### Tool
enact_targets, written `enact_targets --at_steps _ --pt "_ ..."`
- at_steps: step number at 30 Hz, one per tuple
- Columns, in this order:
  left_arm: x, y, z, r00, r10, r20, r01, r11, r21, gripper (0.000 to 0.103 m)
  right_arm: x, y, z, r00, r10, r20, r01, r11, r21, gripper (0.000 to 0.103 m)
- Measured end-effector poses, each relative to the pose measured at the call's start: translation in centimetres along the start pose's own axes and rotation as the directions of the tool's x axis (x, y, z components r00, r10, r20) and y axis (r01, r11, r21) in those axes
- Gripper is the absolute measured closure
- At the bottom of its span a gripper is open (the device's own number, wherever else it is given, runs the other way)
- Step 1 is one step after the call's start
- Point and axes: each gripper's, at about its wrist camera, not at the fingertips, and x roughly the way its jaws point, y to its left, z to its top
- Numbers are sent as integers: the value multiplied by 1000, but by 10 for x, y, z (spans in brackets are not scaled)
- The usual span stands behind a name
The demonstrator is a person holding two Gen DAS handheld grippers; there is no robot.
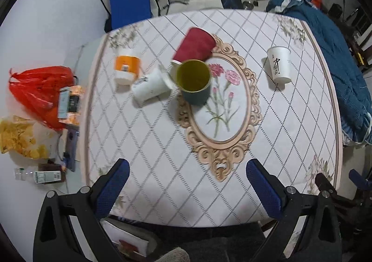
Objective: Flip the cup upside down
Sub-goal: 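Reach the left gripper to the upright white paper cup and close on it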
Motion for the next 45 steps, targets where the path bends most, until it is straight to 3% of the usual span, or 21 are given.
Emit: enact_targets --at_steps 9,19,24,29,45 --pt "54 -62 54 996 8 -89 -5 1000 30 0 62 -38 53 996 -34 -78 30 999 -43 0" --pt "91 -119 125 989 -53 -137 61 997 53 1 111 -70 107 991 -52 -122 49 998 -30 0" --pt "105 -142 158 978 -117 -173 126 991 42 3 126 -81 133 989 -76 -123 73 997 -31 0" --pt "125 -169 185 969 -125 -214 142 988 66 4 139 -89 154 987 -95 -129 91 995 -35 0" --pt "183 -223 212 944 -119 -307 166 977 134 4 165 -110 188 981 -135 -140 127 990 -67 0"
